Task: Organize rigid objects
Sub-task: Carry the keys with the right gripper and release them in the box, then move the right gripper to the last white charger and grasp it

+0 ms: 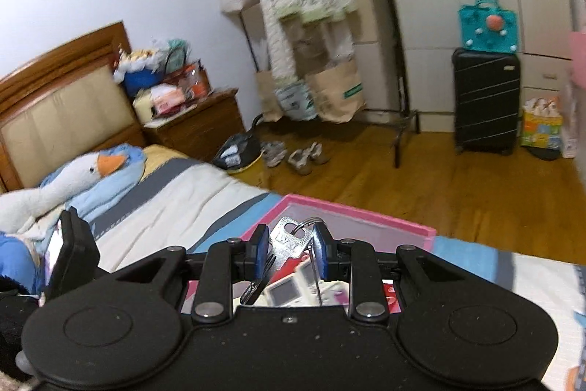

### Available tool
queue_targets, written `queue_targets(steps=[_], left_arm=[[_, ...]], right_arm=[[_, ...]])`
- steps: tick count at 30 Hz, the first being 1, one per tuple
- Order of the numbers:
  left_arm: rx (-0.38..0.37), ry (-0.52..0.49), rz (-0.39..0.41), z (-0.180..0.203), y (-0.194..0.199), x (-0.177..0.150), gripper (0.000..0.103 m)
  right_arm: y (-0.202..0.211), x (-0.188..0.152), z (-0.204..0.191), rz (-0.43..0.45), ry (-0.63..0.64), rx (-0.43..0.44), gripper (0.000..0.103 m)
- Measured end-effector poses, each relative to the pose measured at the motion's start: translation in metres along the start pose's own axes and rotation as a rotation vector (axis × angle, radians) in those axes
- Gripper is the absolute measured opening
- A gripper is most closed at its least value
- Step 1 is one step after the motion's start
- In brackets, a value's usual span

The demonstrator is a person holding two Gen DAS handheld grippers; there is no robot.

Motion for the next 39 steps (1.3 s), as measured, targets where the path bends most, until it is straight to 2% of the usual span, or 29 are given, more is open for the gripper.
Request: queue_targets(steps=[9,16,18,19,22,29,31,35,37,39], left_arm=[[-0.011,-0.011,0.004,-0.002,-0.001,0.000,0.006],[-0.032,-0.008,0.011,-0.005,0.000,-0.002,0.006],[-0.038,-0.005,0.008,-0.006,0.000,-0.001,0.006],[-0.042,-0.002,0.005,-0.007,0.000,-0.001,0.006],[-0.038,-0.009,0.008,-0.006,0.000,0.000,0.006],[-0.042,0.012,0.033,-0.005,0.008,0.000,0.006],[-0.043,0.019,0.039,-0.006,0.011,0.001,0.006],[-0.037,0.019,0.049,-0.006,0.013,0.002,0.003],[-0.051,0.020,0.046,-0.010,0.014,0.003,0.003],[-0.072,0.049,0.042,-0.014,0.014,0.004,0.003]], right_arm=[[-0.080,-0.018,-0.015,-0.223,-0.073,-0.025,0.030],[-0.106,-0.028,-0.008,-0.269,-0.021,-0.226,0.031],[-0.099,-0.029,-0.006,-0.257,-0.022,-0.251,0.032],[-0.090,-0.028,-0.004,-0.248,-0.044,-0.251,0.036],[-0.059,-0.026,-0.002,-0.222,-0.091,-0.212,0.038],[0.021,-0.024,0.012,-0.159,-0.019,-0.179,0.040],[0.035,-0.029,0.023,-0.173,-0.002,-0.160,0.044],[0.049,-0.054,0.048,-0.201,0.012,-0.114,0.045],[0.051,-0.072,0.057,-0.212,0.039,-0.054,0.045],[0.049,-0.087,0.059,-0.253,0.106,-0.045,0.045]])
Point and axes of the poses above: each gripper's, at about its wrist camera, not at the fingertips, and y roughly against the way its jaws point, z to its right, x to its top, the point moved 2 cm from there along -y, roughly the way its jaws point, and after that the axes turned 9 degrees about -x, right-handed, at the moved point
